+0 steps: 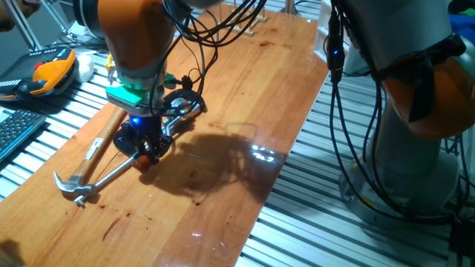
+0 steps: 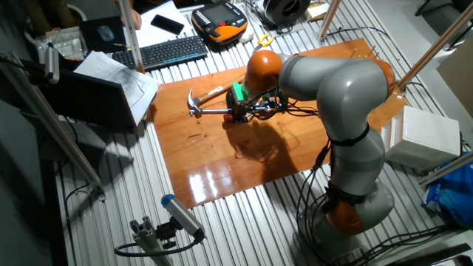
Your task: Pull up the lever
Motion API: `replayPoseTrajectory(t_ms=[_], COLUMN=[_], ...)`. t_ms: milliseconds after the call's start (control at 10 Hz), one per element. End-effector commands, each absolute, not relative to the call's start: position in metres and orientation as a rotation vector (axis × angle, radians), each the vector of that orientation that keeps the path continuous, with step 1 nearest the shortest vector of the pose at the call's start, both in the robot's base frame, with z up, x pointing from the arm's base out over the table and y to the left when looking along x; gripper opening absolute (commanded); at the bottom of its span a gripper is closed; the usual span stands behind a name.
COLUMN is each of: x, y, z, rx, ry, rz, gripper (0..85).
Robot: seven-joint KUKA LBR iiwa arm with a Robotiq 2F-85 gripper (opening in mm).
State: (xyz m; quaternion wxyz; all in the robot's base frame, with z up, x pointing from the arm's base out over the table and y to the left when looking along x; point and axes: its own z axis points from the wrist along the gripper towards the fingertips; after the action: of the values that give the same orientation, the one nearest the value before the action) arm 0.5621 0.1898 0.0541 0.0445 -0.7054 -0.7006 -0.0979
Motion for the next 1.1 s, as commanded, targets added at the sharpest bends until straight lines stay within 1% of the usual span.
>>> replayPoseTrajectory(t_ms=[0, 500, 1000], x=[0.561, 0.561, 0.558], y=[0.19, 0.181, 0.175], z=[0.055, 0.07, 0.078], rx=[-2.15, -2.119, -2.092], ry=[-2.142, -2.153, -2.175], rz=[-0.299, -0.298, -0.303], gripper=[0.0, 0.0, 0.0])
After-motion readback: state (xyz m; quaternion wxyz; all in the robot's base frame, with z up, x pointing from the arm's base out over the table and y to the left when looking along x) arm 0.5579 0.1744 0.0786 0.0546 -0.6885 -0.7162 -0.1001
